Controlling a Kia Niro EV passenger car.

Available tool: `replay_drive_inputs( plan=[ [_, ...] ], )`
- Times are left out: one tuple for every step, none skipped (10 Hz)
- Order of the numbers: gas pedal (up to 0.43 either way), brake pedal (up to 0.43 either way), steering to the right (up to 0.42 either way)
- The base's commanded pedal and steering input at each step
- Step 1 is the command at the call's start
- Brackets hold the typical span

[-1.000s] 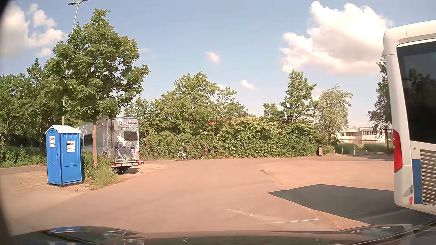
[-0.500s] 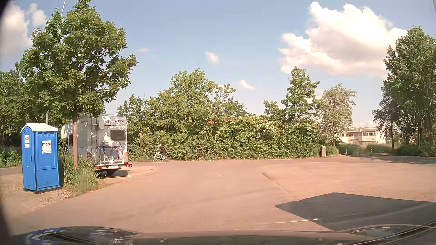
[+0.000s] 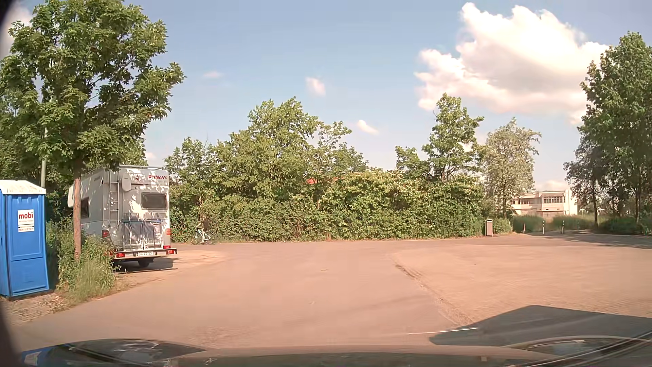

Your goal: Follow the waypoints while adhering to traffic rules and regulations

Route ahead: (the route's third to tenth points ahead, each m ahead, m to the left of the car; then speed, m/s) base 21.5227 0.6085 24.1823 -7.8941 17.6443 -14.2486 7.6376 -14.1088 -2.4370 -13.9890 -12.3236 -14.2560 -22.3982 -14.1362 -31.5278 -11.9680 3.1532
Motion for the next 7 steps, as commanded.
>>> replay_drive_inputs(
  plan=[
    [0.028,0.012,0.012],
    [0.028,0.012,0.011],
    [0.028,0.012,0.010],
    [0.028,0.012,0.009],
    [0.028,0.012,0.007],
    [0.028,0.012,0.002],
    [0.028,0.012,-0.005]
  ],
)
